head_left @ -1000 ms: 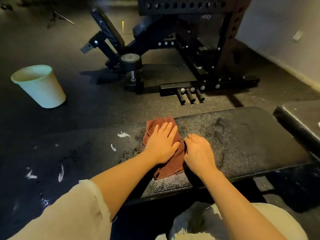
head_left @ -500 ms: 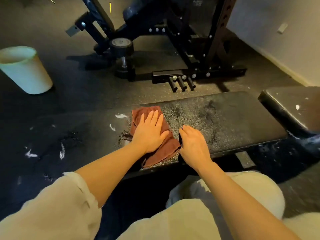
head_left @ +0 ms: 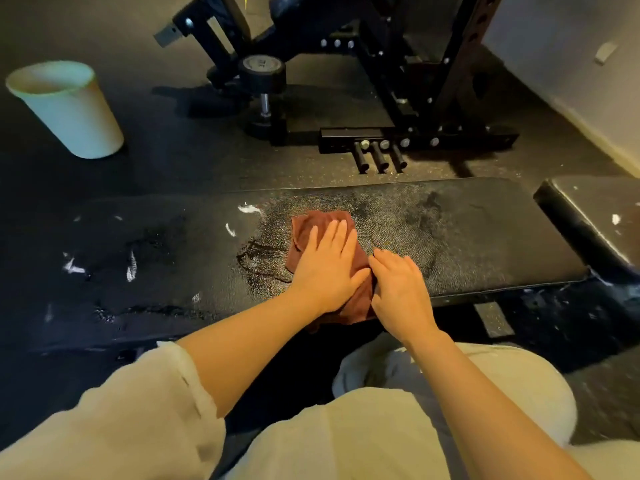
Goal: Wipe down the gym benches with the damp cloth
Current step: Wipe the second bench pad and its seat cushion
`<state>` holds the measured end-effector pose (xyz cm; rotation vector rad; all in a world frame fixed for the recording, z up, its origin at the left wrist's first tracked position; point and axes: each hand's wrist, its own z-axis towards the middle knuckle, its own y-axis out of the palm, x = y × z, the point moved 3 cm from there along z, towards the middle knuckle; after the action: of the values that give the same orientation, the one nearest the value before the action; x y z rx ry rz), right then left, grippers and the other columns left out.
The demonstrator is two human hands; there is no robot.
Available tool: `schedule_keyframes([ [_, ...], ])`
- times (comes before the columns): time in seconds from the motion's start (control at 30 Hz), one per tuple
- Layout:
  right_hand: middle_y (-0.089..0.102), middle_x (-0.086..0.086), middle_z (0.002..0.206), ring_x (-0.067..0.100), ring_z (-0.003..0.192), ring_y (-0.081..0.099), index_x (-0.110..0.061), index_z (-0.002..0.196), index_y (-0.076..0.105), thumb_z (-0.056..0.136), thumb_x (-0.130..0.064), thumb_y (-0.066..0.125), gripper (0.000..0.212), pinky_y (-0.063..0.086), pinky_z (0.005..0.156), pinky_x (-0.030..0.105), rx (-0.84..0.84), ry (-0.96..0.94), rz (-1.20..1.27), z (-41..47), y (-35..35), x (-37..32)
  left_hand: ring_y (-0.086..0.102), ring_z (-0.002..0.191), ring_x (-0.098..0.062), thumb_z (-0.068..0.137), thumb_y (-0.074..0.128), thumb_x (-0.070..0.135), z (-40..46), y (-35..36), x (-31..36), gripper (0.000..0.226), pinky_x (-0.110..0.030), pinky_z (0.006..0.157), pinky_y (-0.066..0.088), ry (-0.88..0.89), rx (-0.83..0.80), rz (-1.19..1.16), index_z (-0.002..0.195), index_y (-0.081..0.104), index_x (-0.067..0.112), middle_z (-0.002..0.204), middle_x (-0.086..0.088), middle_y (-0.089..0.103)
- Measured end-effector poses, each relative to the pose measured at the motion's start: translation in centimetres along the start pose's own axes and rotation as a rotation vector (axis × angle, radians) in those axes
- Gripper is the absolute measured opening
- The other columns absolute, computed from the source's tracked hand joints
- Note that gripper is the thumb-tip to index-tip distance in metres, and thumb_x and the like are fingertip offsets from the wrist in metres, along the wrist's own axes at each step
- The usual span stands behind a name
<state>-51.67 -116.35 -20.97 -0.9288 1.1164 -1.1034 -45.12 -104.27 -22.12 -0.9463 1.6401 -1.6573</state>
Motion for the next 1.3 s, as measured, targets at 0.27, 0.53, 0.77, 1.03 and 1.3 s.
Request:
schedule_keyframes([
  [0.27, 0.064, 0.015, 0.099, 0.035, 0.092, 0.060, 0.000, 0.089, 0.064, 0.066, 0.004, 0.057, 0.023, 0.046, 0.090, 0.046, 0.151, -0.066, 0.080, 0.6, 0.5, -0.3, 0.002, 0.149, -0.024, 0.084, 0.000, 0.072, -4.8, -0.1, -5.3, 0.091, -0.046, 0.121, 0.002, -0.056, 0.018, 0.062, 0.155, 0.009, 0.016, 0.162, -0.008, 0.005],
  [0.53, 0.061, 0.011, 0.087, 0.034, 0.082, 0.057, -0.003, 0.083, 0.063, 0.074, -0.006, 0.041, 0.024, 0.045, 0.082, 0.044, 0.154, -0.206, 0.108, 2.1, 0.7, -3.2, 0.003, 0.149, -0.024, 0.091, 0.015, 0.065, -4.4, 0.1, -3.2, 0.081, -0.047, 0.120, 0.001, -0.065, 0.037, 0.018, 0.154, 0.012, 0.013, 0.162, -0.010, 0.007],
  [0.77, 0.064, 0.016, 0.097, 0.035, 0.091, 0.059, 0.001, 0.088, 0.064, 0.069, 0.002, 0.057, 0.020, 0.047, 0.086, 0.048, 0.140, -0.222, 0.155, 3.8, 2.2, -4.5, 0.006, 0.149, -0.022, 0.090, 0.020, 0.070, -7.8, 0.1, -7.9, 0.084, -0.047, 0.121, 0.005, -0.064, 0.057, 0.045, 0.154, 0.015, 0.016, 0.161, -0.006, 0.009],
  [1.03, 0.068, 0.011, 0.100, 0.032, 0.099, 0.063, -0.002, 0.096, 0.069, 0.076, -0.010, 0.039, 0.037, 0.044, 0.099, 0.051, 0.129, -0.242, 0.156, 5.4, 2.2, -5.1, 0.001, 0.149, -0.021, 0.092, 0.020, 0.065, -3.7, -0.2, -7.1, 0.080, -0.045, 0.121, -0.001, -0.044, 0.052, -0.007, 0.155, 0.011, 0.016, 0.162, -0.006, 0.006],
  [1.3, 0.069, 0.013, 0.109, 0.031, 0.110, 0.063, 0.000, 0.102, 0.071, 0.066, 0.008, 0.071, 0.037, 0.039, 0.106, 0.052, 0.071, -0.173, 0.150, 8.3, 3.1, -5.1, -0.004, 0.149, -0.018, 0.090, 0.017, 0.072, -4.5, -0.6, -11.9, 0.085, -0.043, 0.121, -0.003, -0.102, 0.003, 0.022, 0.155, 0.006, 0.019, 0.162, -0.002, 0.000],
])
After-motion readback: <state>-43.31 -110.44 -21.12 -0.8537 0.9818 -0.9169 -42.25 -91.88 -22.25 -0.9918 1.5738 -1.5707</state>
